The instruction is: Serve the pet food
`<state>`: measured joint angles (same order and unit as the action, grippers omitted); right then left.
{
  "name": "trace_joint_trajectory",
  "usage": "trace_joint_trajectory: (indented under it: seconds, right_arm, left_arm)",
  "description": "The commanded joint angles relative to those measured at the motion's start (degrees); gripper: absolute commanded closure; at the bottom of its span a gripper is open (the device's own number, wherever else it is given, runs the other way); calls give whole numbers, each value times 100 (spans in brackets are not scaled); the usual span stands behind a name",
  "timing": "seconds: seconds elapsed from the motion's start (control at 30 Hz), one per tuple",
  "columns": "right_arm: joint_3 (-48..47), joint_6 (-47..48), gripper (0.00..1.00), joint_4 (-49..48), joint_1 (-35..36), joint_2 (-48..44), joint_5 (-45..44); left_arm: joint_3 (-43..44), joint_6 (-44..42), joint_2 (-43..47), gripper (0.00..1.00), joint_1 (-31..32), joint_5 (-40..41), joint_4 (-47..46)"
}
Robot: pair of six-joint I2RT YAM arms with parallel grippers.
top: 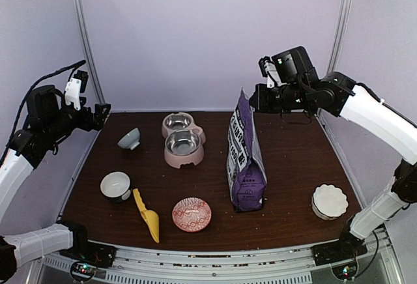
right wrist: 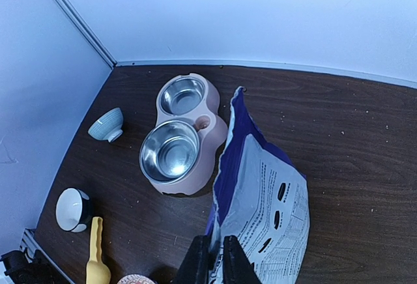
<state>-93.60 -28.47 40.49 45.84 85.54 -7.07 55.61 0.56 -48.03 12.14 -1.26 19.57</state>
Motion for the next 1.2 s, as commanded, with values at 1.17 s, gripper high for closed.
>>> trace_joint_trajectory:
  seconds: [1.17]
  right_arm:
    - [44,-193,90,-106,-14,341,780]
  left_arm:
    - [55,50,70,2,-2,-6,-147]
